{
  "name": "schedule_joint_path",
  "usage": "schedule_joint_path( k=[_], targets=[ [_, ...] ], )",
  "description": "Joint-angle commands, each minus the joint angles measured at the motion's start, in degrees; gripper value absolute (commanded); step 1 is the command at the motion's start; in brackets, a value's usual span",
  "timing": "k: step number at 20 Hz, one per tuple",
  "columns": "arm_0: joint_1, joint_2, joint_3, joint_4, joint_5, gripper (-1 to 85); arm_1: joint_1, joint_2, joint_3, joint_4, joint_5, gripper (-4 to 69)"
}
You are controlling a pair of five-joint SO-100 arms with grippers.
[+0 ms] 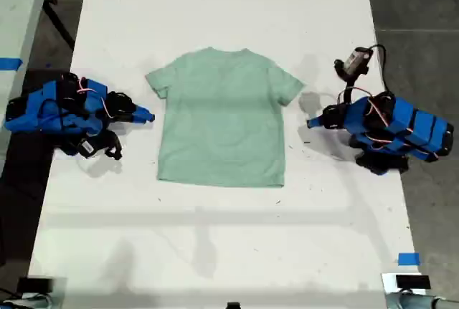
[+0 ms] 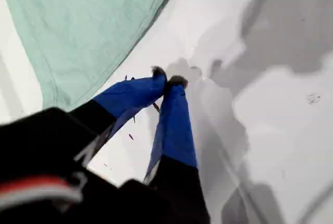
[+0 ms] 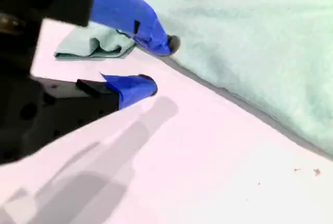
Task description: Fold t-shirt
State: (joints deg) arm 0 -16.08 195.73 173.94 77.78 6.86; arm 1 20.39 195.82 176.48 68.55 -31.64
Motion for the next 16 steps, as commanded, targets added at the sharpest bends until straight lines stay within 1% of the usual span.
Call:
schedule_joint_path(
  k=[1, 12, 14, 16],
  targets=[
    [4.75, 0.35, -3.43, 2.81, -11.69, 0.0, -3.78, 0.70, -4.31, -1.58, 36.74, -1.1],
    [4.39, -0.44, -4.83, 2.46, -12.04, 0.0, -3.87, 0.70, -6.86, -2.64, 35.42, -1.1],
    [3.78, -4.22, -8.26, 1.93, -11.69, 0.0, -3.78, 0.18, -9.14, -2.90, 34.28, -1.0],
    [2.64, -13.97, -15.12, -0.35, -9.84, 0.0, -3.08, -2.90, -12.30, -3.52, 32.87, -1.0]
  ],
)
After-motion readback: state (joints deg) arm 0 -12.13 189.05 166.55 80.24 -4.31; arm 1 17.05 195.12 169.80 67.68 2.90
